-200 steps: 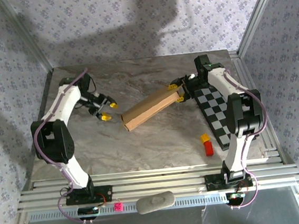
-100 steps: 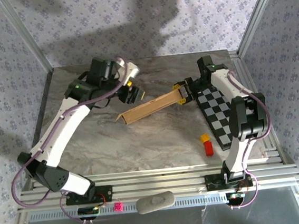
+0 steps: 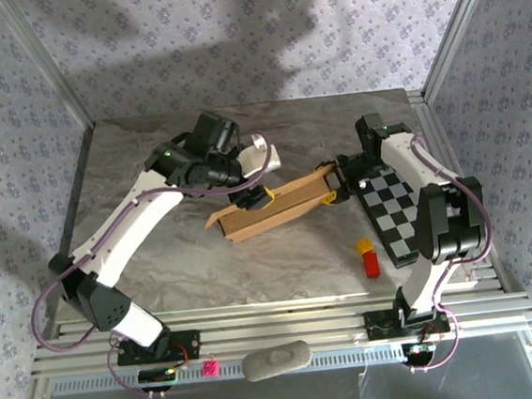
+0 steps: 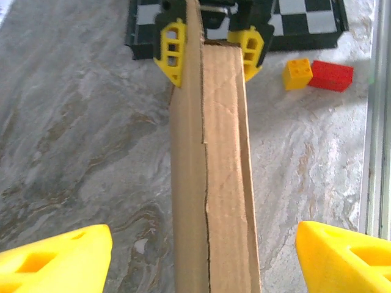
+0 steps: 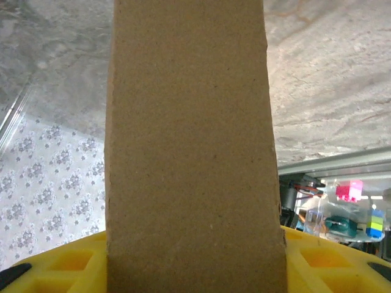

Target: Fold the paper box

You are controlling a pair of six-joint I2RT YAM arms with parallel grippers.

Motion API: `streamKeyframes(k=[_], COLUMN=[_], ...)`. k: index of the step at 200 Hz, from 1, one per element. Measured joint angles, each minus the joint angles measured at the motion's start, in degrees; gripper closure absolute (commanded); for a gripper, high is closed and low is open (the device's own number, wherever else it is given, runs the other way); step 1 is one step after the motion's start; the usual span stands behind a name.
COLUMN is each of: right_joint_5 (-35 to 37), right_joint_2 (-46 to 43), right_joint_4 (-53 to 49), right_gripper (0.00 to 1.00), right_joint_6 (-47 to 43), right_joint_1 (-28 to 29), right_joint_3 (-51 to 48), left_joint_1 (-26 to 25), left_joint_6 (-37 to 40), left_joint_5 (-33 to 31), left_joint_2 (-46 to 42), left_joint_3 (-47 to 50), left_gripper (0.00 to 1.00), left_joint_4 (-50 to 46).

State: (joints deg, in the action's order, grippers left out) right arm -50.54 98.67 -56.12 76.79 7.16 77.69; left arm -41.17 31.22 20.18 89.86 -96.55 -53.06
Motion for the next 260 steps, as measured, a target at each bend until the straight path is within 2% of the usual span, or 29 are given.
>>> streamKeyframes(k=[33, 62, 124, 143, 150, 158, 167, 205, 232, 260], right_joint_5=[0.0, -0.22, -1.7, -1.73, -1.75, -1.77, -1.73, -1.79, -1.7, -1.29], right_joint_2=[0.0, 0.81, 4.66, 5.14, 5.49, 5.99, 6.6, 8.37, 8.9, 9.27], right_joint_4=[-0.76, -1.64, -2.12, -1.9, -1.68, -1.31, -1.01, 0.13, 1.4, 2.43], right_gripper=[0.57, 0.59, 0.59, 0.59, 0.59, 0.59, 0.59, 0.59, 0.54, 0.51], right_joint_6=[1.46, 1.7, 3.19, 4.09, 4.48, 4.96, 5.29, 7.74, 9.55, 10.93], right_joint_1=[0.11, 0.11, 0.11, 0.11, 0.11, 0.11, 0.11, 0.11, 0.11, 0.04], right_joint_3=[0.02, 0.28, 1.75, 2.16, 2.45, 2.8, 3.26, 3.76, 4.15, 4.7], left_joint_1=[-2.51, -3.82, -3.87, -3.96, -3.96, -3.96, -3.96, -3.85, -3.87, -3.85], left_joint_6=[1.81, 3.48, 4.66, 4.7, 4.72, 4.98, 4.9, 5.03, 5.46, 5.9], left_joint_5=[-0.35, -3.58, -8.48, -10.03, -10.73, -11.47, -12.79, -17.75, -19.82, -21.53], left_joint_2=[3.3, 4.81, 7.89, 8.15, 8.48, 8.9, 9.4, 10.73, 11.32, 11.74], left_joint_3=[0.02, 0.61, 2.47, 3.63, 3.65, 3.65, 3.65, 3.65, 3.67, 3.69], left_gripper=[0.21, 0.21, 0.34, 0.46, 0.57, 0.78, 0.89, 0.92, 0.97, 0.96], left_joint_4=[-0.85, -0.42, 2.99, 3.69, 3.82, 4.17, 4.85, 8.11, 9.64, 11.13])
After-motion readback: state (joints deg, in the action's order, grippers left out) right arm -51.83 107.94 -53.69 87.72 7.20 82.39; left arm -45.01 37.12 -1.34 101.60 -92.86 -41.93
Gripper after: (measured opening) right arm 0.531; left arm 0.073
